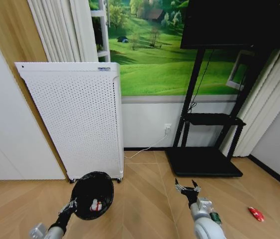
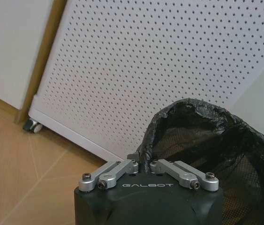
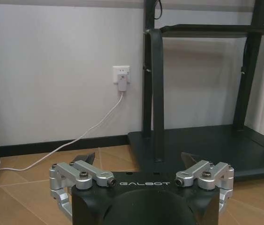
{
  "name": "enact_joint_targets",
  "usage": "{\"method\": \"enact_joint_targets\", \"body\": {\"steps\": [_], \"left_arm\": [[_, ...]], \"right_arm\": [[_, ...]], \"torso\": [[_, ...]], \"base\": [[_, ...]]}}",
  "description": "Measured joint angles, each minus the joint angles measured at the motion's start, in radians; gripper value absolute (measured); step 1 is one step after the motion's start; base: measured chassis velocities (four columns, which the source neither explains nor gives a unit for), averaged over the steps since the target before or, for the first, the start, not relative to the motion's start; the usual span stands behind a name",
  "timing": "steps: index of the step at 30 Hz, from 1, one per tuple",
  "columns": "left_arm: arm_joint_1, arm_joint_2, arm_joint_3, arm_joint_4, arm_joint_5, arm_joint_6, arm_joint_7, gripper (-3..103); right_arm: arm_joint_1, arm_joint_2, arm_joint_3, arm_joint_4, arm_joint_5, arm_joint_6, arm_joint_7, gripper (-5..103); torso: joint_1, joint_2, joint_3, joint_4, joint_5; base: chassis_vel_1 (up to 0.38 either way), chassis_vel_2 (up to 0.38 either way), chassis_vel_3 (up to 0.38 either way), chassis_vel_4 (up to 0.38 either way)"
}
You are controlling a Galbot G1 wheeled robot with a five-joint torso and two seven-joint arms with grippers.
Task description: Pick up the trash bin and place the garbage on the floor into it.
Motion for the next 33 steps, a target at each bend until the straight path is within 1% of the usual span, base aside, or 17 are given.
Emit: {"method": "enact_joint_targets", "body": {"steps": [7, 14, 18, 25, 29, 31, 32, 33], "left_arm": [[-0.039, 0.007, 0.033, 0.0, -0.005, 0.02, -0.011, 5], [-0.046, 0.01, 0.033, 0.012, -0.009, 0.02, -0.014, 5], [-0.046, 0.01, 0.031, 0.022, -0.009, 0.019, -0.013, 5], [-0.061, 0.014, 0.035, 0.03, -0.017, 0.016, -0.013, 5], [-0.066, 0.015, 0.036, 0.035, -0.019, 0.015, -0.015, 5], [-0.066, 0.013, 0.037, 0.037, -0.019, 0.015, -0.015, 5], [-0.066, 0.012, 0.038, 0.038, -0.019, 0.014, -0.015, 5], [-0.066, 0.012, 0.038, 0.039, -0.019, 0.014, -0.015, 5]], "right_arm": [[-0.016, 0.018, 0.006, 0.005, -0.007, 0.003, -0.009, 100], [-0.012, 0.019, 0.001, 0.006, -0.015, 0.004, -0.011, 100], [-0.011, 0.021, -0.004, 0.008, -0.022, 0.004, -0.011, 100], [-0.015, 0.027, -0.006, 0.009, -0.031, 0.005, -0.011, 100], [-0.018, 0.03, -0.005, 0.009, -0.032, 0.005, -0.008, 100], [-0.019, 0.029, -0.002, 0.01, -0.032, 0.007, -0.007, 100], [-0.021, 0.028, -0.001, 0.01, -0.032, 0.007, -0.006, 100], [-0.022, 0.027, 0.001, 0.011, -0.032, 0.007, -0.006, 100]], "torso": [[0.0, 0.0, 0.0, 0.0003, -0.0002], [0.0, 0.0, 0.0, 0.0005, -0.0002], [0.0, 0.0, 0.0, 0.0007, 0.0], [0.0, 0.0, 0.0, 0.0002, 0.0], [0.0, 0.0, 0.0, 0.0003, 0.0001], [0.0, 0.0, 0.0, 0.0008, -0.0001], [0.0, 0.0, 0.0, 0.0003, 0.0003], [0.0, 0.0, 0.0, -0.0001, -0.0003]], "base": [[0.0, 0.0, 0.0, 0.0], [-0.02, -0.014, 0.031, 0.021], [-0.123, -0.099, 0.1, 0.102], [-0.194, -0.185, 0.174, 0.183], [-0.157, -0.166, 0.144, 0.152], [-0.145, -0.129, 0.125, 0.14], [-0.145, -0.132, 0.131, 0.113], [-0.145, -0.129, 0.112, 0.113]]}}
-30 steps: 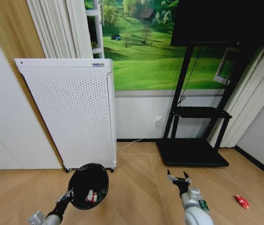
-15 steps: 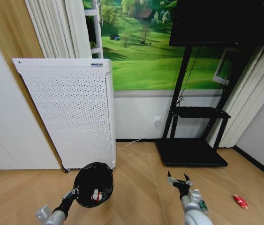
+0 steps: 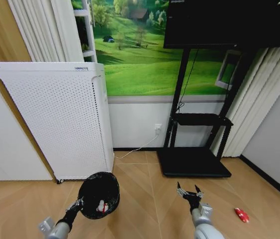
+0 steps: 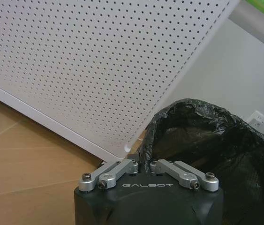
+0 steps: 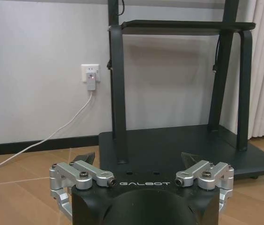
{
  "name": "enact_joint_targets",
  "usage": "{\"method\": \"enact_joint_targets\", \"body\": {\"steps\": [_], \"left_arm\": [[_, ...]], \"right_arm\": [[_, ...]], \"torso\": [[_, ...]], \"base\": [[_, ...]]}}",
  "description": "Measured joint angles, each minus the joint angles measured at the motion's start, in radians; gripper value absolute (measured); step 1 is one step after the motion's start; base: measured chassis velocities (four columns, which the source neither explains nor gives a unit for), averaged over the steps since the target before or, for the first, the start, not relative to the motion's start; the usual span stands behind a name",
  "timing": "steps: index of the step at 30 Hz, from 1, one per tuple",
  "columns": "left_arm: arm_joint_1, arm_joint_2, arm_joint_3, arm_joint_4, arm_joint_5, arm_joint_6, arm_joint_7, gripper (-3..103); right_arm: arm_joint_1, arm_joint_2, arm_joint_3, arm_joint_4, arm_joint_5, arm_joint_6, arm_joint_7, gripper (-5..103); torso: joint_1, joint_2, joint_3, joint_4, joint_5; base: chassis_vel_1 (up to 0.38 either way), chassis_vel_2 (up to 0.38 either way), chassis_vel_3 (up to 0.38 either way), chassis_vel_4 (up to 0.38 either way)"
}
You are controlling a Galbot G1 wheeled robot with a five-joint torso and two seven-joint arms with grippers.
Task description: Pick up the trash bin and place the garbage on the floor into it.
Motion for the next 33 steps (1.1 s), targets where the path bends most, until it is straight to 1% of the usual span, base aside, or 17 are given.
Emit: {"method": "enact_joint_targets", "body": {"steps": [6, 14, 16, 17, 19, 21, 23, 25, 26, 28, 29, 32, 33], "left_arm": [[0.0, -0.001, 0.002, 0.001, 0.0, -0.001, 0.0, 5], [-0.001, -0.002, 0.002, 0.001, 0.0, -0.001, -0.002, 5], [-0.001, -0.004, 0.002, 0.001, 0.0, -0.002, -0.002, 5], [0.0, -0.005, 0.001, 0.0, 0.0, -0.002, -0.002, 5], [0.001, -0.007, 0.0, 0.001, 0.0, -0.002, -0.003, 5], [0.001, -0.008, -0.002, 0.0, 0.0, -0.004, -0.003, 5], [-0.003, -0.014, -0.006, 0.003, 0.0, -0.012, -0.013, 5], [-0.005, -0.016, -0.009, 0.005, 0.0, -0.016, -0.018, 5], [-0.007, -0.02, -0.014, 0.008, 0.0, -0.021, -0.021, 5], [-0.01, -0.026, -0.026, 0.01, -0.012, -0.025, -0.024, 5], [-0.01, -0.026, -0.026, 0.01, -0.012, -0.025, -0.024, 5], [-0.032, -0.023, -0.039, 0.018, -0.034, -0.031, -0.03, 5], [-0.032, -0.023, -0.039, 0.018, -0.034, -0.031, -0.03, 5]], "right_arm": [[0.001, -0.005, 0.003, 0.001, 0.003, 0.001, 0.003, 100], [0.002, -0.007, 0.002, 0.001, 0.003, 0.001, 0.004, 100], [0.003, -0.007, 0.0, 0.0, 0.003, 0.001, 0.006, 100], [0.004, -0.007, -0.001, -0.001, 0.003, 0.002, 0.007, 100], [0.004, -0.007, -0.001, -0.004, 0.002, 0.003, 0.007, 100], [0.005, -0.007, -0.002, -0.007, 0.0, 0.011, 0.008, 100], [0.002, -0.008, -0.009, -0.009, -0.006, 0.013, 0.011, 100], [0.001, -0.01, -0.016, -0.009, -0.006, 0.007, 0.013, 100], [0.0, -0.013, -0.023, -0.01, -0.006, -0.004, 0.016, 100], [0.002, -0.029, -0.042, -0.012, 0.012, -0.054, 0.03, 100], [0.002, -0.029, -0.042, -0.012, 0.012, -0.054, 0.03, 100], [-0.005, -0.062, -0.065, -0.014, 0.058, -0.132, 0.055, 100], [-0.005, -0.062, -0.065, -0.014, 0.058, -0.132, 0.055, 100]], "torso": [[0.0, 0.0, 0.0, 0.0008, 0.0002], [0.0, 0.0, 0.0, 0.0006, 0.0006], [0.0, 0.0, 0.0, 0.0001, 0.0], [0.0, 0.0, 0.0, 0.0004, 0.0005], [0.0, 0.0, 0.0, 0.0005, -0.0001], [0.0, 0.0, 0.0, 0.0006, 0.0005], [0.0, 0.0, 0.0, 0.0001, 0.0003], [0.0, 0.0, 0.0, 0.0001, 0.0003], [0.0, 0.0, 0.0, 0.0002, 0.0003], [0.0, 0.0, 0.0, 0.0006, 0.0002], [0.0, 0.0, 0.0, 0.0006, 0.0002], [0.0, 0.0, 0.0, 0.001, 0.0002], [0.0, 0.0, 0.0, 0.001, 0.0002]], "base": [[-0.131, -0.123, 0.129, 0.131], [-0.177, -0.176, 0.172, 0.178], [-0.201, -0.197, 0.214, 0.205], [-0.193, -0.204, 0.224, 0.207], [-0.193, -0.204, 0.213, 0.206], [-0.176, -0.184, 0.202, 0.203], [-0.178, -0.16, 0.145, 0.183], [-0.105, -0.129, 0.107, 0.077], [-0.105, -0.063, 0.078, 0.077], [-0.022, -0.032, -0.003, 0.012], [0.0, 0.0, 0.0, 0.0], [0.037, 0.037, -0.025, -0.029], [0.054, 0.067, -0.055, -0.044]]}}
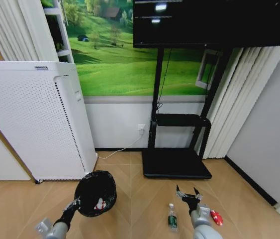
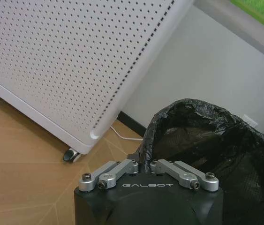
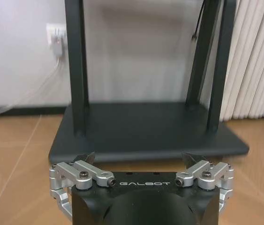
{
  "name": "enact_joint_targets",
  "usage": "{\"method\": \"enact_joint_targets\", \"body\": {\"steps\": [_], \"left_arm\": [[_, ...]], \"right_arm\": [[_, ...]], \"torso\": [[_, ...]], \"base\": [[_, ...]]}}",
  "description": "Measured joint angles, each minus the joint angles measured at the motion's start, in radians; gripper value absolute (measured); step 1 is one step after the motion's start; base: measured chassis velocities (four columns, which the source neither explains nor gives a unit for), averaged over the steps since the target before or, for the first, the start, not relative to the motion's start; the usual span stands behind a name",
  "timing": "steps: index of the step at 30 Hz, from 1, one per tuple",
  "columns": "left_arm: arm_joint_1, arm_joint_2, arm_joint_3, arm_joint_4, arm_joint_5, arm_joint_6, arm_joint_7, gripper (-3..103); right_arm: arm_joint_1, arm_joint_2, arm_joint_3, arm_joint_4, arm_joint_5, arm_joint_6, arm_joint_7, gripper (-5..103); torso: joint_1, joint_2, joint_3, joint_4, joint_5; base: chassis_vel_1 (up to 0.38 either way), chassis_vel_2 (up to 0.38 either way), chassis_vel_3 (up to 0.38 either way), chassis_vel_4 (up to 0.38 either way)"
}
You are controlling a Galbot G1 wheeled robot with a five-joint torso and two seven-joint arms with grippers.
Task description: Pick up the trash bin and place the garbage on the floor into it.
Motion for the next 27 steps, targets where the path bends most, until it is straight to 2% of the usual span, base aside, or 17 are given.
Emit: {"method": "enact_joint_targets", "body": {"steps": [3, 9, 14, 19, 27], "left_arm": [[-0.025, 0.009, -0.004, 0.014, -0.017, -0.002, -0.005, 5], [-0.034, 0.01, -0.008, 0.032, -0.027, -0.005, -0.004, 5], [-0.023, 0.006, -0.021, 0.034, -0.03, -0.006, 0.003, 5], [-0.008, 0.003, -0.035, 0.034, -0.031, -0.008, 0.009, 5], [-0.004, 0.002, -0.035, 0.031, -0.029, -0.008, 0.01, 5]], "right_arm": [[-0.011, -0.017, -0.017, -0.015, 0.045, -0.061, 0.022, 100], [-0.003, 0.004, -0.052, -0.098, 0.046, -0.081, 0.023, 100], [0.042, 0.026, -0.091, -0.184, 0.042, -0.086, 0.021, 100], [0.112, 0.065, -0.142, -0.352, 0.004, -0.082, 0.0, 100], [0.191, 0.098, -0.166, -0.508, -0.031, -0.066, -0.023, 100]], "torso": [[0.0, 0.0, 0.0, -0.0009, -0.0002], [0.0, 0.0, 0.0, -0.0009, 0.0], [0.0, 0.0, 0.0, -0.0004, -0.0001], [0.0, 0.0, 0.0, -0.0004, -0.0001], [0.0, 0.0, 0.0, -0.0006, 0.0]], "base": [[0.025, 0.034, -0.036, -0.02], [0.0, 0.0, 0.0, 0.0], [0.0, 0.0, 0.0, 0.0], [0.0, 0.0, 0.0, 0.0], [0.0, 0.0, 0.0, 0.0]]}}
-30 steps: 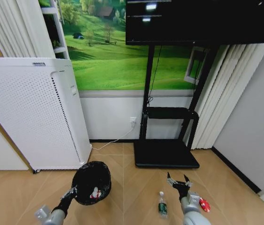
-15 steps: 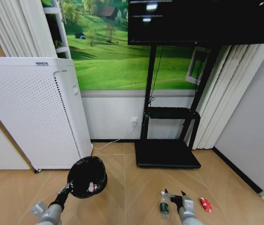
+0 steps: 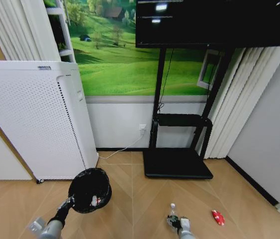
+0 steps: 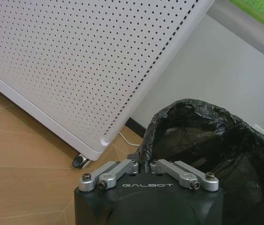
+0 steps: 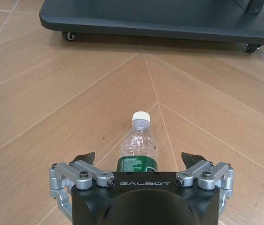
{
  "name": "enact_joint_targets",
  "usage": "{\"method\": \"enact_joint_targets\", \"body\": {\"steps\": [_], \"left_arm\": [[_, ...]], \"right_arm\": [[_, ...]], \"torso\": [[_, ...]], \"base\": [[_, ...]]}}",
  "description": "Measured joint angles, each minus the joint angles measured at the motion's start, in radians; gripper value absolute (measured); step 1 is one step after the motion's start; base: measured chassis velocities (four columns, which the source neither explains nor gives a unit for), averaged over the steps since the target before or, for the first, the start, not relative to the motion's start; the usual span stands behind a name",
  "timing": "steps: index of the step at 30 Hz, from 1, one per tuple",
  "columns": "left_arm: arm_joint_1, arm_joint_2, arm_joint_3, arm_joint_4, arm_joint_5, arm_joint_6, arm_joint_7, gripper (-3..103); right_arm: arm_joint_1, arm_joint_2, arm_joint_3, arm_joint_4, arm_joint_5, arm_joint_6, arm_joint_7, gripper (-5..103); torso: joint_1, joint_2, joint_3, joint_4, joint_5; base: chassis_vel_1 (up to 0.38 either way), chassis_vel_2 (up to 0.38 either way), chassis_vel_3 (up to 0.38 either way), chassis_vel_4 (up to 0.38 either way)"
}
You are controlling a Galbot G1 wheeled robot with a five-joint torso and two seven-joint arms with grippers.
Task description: Pick up the trash bin and place the garbage on the floor into it.
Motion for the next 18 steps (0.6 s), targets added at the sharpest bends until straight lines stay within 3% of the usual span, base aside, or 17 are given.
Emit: {"method": "enact_joint_targets", "body": {"steps": [18], "left_arm": [[0.005, 0.003, -0.003, -0.009, -0.001, 0.0, -0.002, 5]], "right_arm": [[0.171, 0.04, -0.012, -0.318, -0.119, 0.047, -0.037, 100]], "torso": [[0.0, 0.0, 0.0, 0.0001, -0.0001]], "base": [[0.0, 0.0, 0.0, 0.0]]}}
